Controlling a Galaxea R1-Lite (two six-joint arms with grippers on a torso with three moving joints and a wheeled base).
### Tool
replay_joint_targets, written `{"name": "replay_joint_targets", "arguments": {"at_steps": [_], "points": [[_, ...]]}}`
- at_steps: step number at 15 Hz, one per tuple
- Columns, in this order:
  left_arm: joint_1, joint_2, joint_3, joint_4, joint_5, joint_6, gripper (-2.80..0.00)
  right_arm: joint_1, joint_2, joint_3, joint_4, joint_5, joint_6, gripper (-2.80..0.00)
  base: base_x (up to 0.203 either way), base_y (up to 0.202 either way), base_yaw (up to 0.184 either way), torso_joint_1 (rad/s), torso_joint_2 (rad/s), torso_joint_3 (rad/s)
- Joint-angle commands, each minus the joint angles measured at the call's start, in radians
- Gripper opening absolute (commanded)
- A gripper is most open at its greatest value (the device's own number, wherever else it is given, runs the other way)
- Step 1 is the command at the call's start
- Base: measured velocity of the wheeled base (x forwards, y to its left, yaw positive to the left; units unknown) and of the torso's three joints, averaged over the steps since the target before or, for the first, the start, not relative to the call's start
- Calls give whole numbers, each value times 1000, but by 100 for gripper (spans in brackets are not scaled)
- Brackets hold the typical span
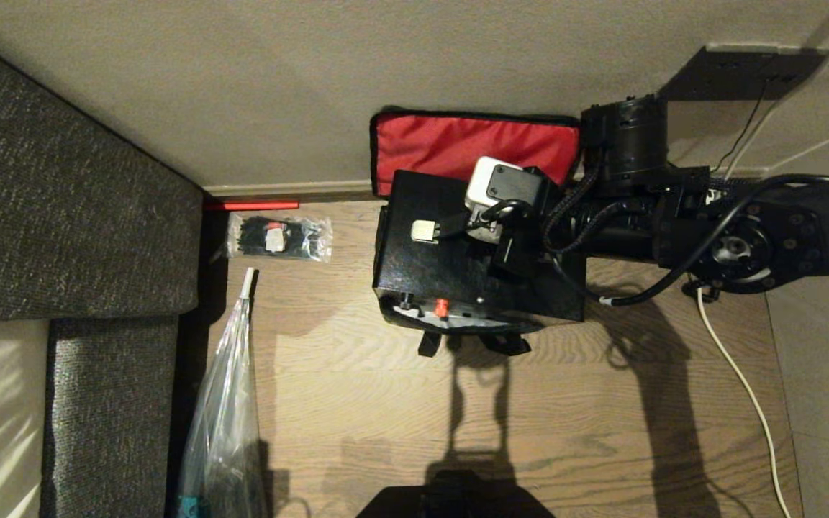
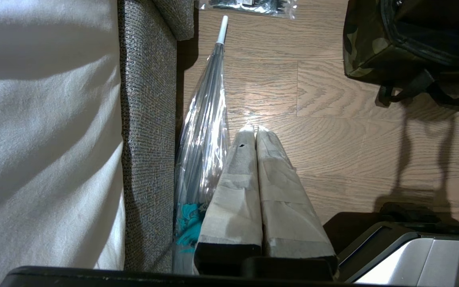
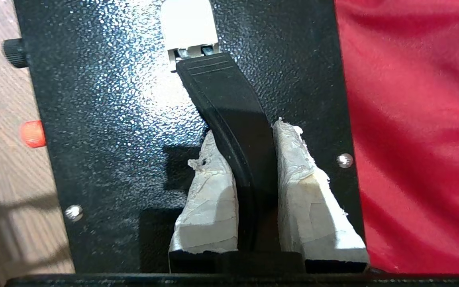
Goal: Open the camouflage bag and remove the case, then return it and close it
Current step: Place the black box back
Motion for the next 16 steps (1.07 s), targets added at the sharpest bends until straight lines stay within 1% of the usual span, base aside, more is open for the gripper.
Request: {"name": "replay_joint_targets", "arguments": {"at_steps": [1, 10, 16], "points": [[0, -3, 3, -1, 1, 0, -280, -15, 36, -9, -5, 3, -6, -280, 0, 0, 0, 0, 0, 0], [0, -3, 3, -1, 1, 0, -280, -26, 34, 32, 3, 7, -5, -280, 0, 0, 0, 0, 0, 0], [0, -2, 3, -1, 1, 0, -280, -33, 104, 19, -12, 5, -6, -280, 0, 0, 0, 0, 0, 0]]}}
